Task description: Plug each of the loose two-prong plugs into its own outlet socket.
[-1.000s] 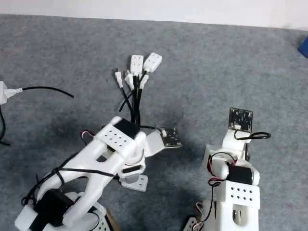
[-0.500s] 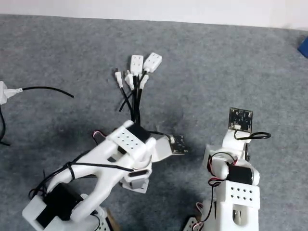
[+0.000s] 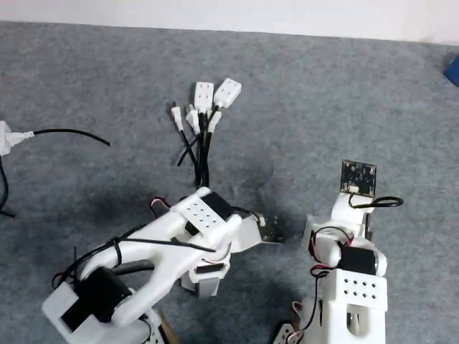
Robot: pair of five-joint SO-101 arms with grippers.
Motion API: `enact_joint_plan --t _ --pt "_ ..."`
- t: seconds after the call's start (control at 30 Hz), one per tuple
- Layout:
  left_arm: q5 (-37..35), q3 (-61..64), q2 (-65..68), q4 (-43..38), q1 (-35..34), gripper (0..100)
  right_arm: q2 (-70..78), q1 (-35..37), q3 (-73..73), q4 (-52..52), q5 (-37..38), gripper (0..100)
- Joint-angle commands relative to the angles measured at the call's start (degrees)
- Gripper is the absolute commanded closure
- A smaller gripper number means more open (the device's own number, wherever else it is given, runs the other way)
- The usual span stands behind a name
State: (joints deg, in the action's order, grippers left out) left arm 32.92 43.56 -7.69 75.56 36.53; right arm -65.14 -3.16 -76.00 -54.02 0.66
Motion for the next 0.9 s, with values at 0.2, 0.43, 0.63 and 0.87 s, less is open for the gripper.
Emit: enact_joint_plan --t 0.2,0.43,0.63,0.87 --pt "-0.2 -7.3 -1.8 0.9 -3.9 74 -0.6 0.6 2.4 -0.1 0.7 64.1" --pt "4.8 -12.9 -1.7 0.9 -10.8 74 -0.6 0.6 2.6 -0.1 0.7 64.1" --pt "5.3 -14.1 -2.2 1.1 -13.0 74 -0.6 0.6 2.7 -0.4 0.7 64.1" --pt "-6.4 -30.2 -1.9 6.7 -25.0 74 3.6 7.3 12.1 -5.8 3.0 64.1"
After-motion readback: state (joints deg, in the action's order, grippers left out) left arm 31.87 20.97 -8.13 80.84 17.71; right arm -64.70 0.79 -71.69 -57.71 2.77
